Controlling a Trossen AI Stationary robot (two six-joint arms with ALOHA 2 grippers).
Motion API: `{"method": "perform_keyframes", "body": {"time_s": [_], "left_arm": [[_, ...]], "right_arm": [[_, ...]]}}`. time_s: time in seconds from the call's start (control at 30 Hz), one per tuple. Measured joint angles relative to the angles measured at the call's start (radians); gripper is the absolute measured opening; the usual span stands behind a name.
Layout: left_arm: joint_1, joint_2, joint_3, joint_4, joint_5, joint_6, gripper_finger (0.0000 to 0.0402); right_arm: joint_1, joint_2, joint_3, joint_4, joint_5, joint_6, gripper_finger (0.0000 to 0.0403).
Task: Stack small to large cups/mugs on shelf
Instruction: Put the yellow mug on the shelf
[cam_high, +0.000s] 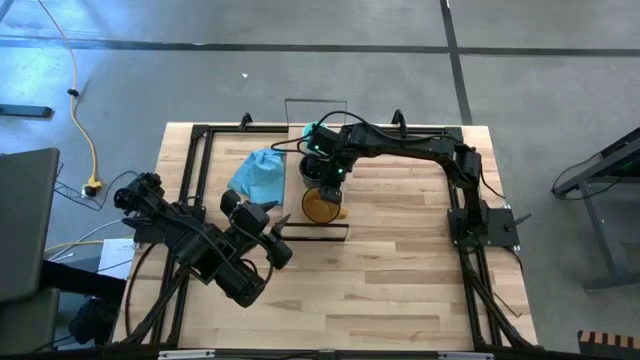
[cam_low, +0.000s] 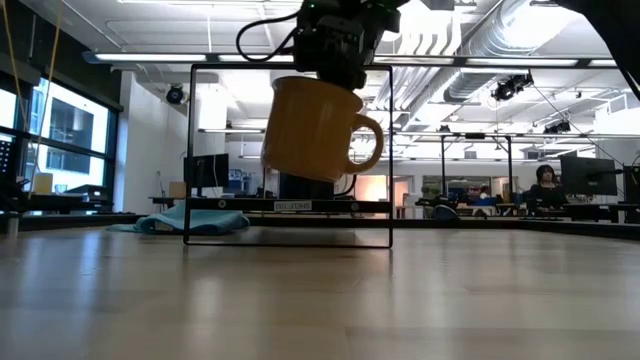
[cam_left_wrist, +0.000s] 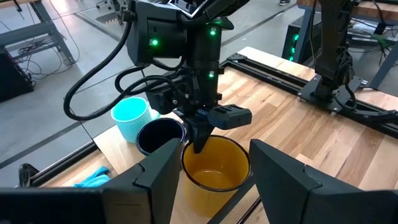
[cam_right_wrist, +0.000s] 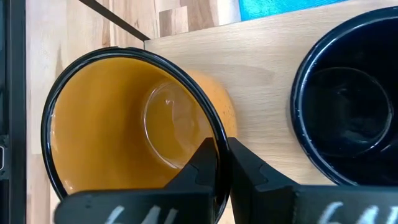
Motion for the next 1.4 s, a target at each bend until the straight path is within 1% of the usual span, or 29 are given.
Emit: {"method": "perform_keyframes", "body": {"time_s": [0.6, 0.83, 1.1, 1.4], "left_arm": [[0.0, 0.0, 0.0, 0.0, 0.0, 0.0, 0.0182], [0.0, 0.0, 0.0, 0.0, 0.0, 0.0, 0.0182], [0.0, 0.0, 0.0, 0.0, 0.0, -0.002, 0.0182], [0.0, 0.0, 0.0, 0.0, 0.01, -0.002, 0.0182]], "right_arm": [[0.003, 0.0, 0.0, -0.001, 0.012, 0.007, 0.0], [0.027, 0.0, 0.001, 0.006, 0.024, -0.008, 0.0], [0.019, 0.004, 0.002, 0.025, 0.03, -0.004, 0.0], [0.023, 0.029, 0.003, 0.03, 0.009, -0.003, 0.0]]}}
